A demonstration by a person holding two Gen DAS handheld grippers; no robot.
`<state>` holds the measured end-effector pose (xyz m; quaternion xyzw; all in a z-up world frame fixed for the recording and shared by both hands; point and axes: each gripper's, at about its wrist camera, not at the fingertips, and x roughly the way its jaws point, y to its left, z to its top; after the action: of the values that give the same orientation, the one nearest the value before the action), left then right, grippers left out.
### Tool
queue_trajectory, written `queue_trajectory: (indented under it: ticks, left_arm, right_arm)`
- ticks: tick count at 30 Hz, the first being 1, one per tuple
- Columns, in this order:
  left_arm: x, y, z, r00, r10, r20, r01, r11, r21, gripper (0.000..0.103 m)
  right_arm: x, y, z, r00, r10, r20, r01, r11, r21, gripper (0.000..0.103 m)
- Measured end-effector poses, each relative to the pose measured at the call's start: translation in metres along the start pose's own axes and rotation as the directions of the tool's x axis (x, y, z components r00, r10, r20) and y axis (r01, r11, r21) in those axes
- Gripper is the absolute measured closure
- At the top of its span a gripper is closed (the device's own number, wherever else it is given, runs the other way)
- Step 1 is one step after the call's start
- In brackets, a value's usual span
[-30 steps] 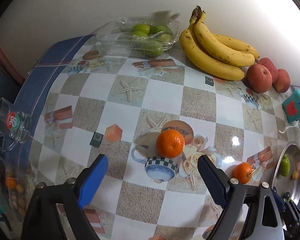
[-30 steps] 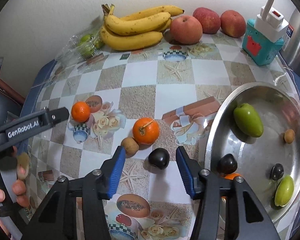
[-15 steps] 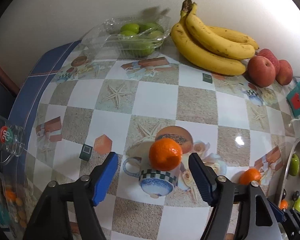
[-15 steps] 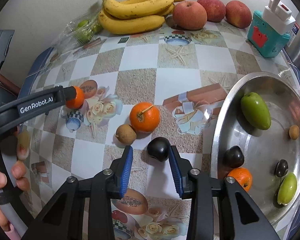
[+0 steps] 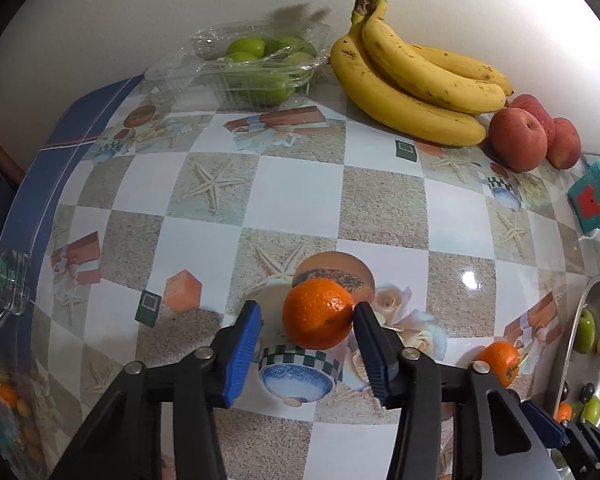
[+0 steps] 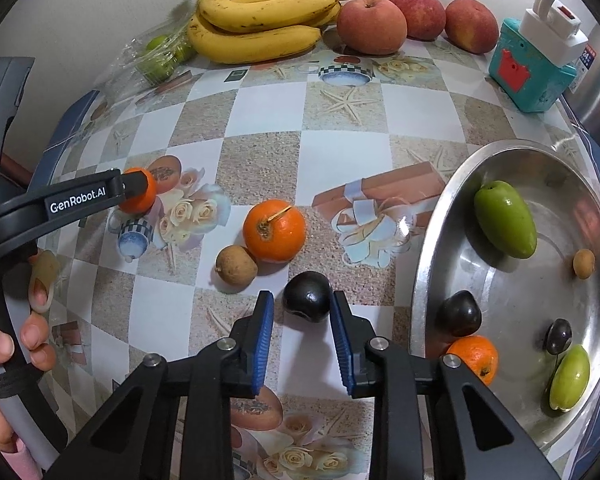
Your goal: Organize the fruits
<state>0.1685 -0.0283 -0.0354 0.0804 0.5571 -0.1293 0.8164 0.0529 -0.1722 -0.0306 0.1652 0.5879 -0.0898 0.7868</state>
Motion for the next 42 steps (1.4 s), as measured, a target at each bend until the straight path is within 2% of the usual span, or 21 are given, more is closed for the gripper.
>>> queue_trajectory:
  ticks: [4,10,12,23,24,25,26,29,36,38,40,42]
  left_arm:
    - [-0.002,-0.003,-0.001,1.000,-0.018,0.001,0.018,1.000,0.001,0.065]
    - [-0.003,-0.002,-0.001,1.000,-0.023,-0.003,0.023,1.000,-0.007,0.066]
    - [-0.004,-0.001,-0.001,1.000,-0.028,-0.008,0.028,0.999,-0.015,0.066]
    - [-0.011,0.004,-0.003,0.999,-0.022,-0.031,0.021,0.999,-0.035,0.066]
    - [-0.013,0.005,-0.003,0.999,-0.026,-0.030,0.024,0.999,-0.039,0.071]
    - [-0.015,0.007,-0.003,0.999,-0.031,-0.028,0.030,0.999,-0.045,0.080]
    - [-0.018,0.008,-0.003,0.999,-0.036,-0.025,0.034,0.998,-0.051,0.080]
    - [-0.026,0.009,-0.003,1.000,-0.009,-0.015,0.009,0.999,-0.042,0.080]
    - [-0.025,0.014,-0.002,1.000,-0.021,-0.008,0.020,0.998,-0.057,0.078]
    - [-0.021,0.015,-0.002,1.000,-0.022,-0.018,0.021,0.998,-0.066,0.073]
    - [-0.016,0.017,-0.003,0.999,-0.024,-0.033,0.021,0.997,-0.073,0.059]
    - [-0.012,0.018,-0.003,0.999,-0.021,-0.044,0.018,0.997,-0.081,0.057]
  right_arm:
    - [0.001,-0.002,-0.001,1.000,-0.010,-0.003,0.010,1.000,0.009,0.073]
    - [0.002,-0.002,-0.001,1.000,-0.008,-0.002,0.008,1.000,0.008,0.074]
    - [0.002,-0.001,-0.001,1.000,0.003,-0.004,-0.003,1.000,0.007,0.077]
    - [-0.001,0.001,-0.003,1.000,0.003,0.008,-0.003,1.000,0.005,0.078]
    - [-0.003,0.000,-0.003,1.000,0.004,0.012,-0.004,1.000,0.007,0.078]
    - [-0.006,-0.001,-0.002,1.000,0.006,0.018,-0.006,1.000,0.008,0.078]
    - [-0.009,-0.001,-0.002,1.000,0.008,0.025,-0.008,1.000,0.008,0.078]
    - [-0.017,-0.002,-0.002,0.999,0.013,0.041,-0.014,1.000,0.015,0.078]
    - [-0.021,-0.002,-0.003,0.999,0.019,0.042,-0.019,1.000,0.019,0.078]
    - [-0.020,-0.003,-0.003,0.999,0.020,0.040,-0.021,1.000,0.022,0.078]
    - [-0.019,-0.003,-0.003,0.999,0.019,0.038,-0.020,1.000,0.020,0.078]
    - [-0.018,-0.003,-0.003,0.999,0.019,0.035,-0.019,1.000,0.019,0.078]
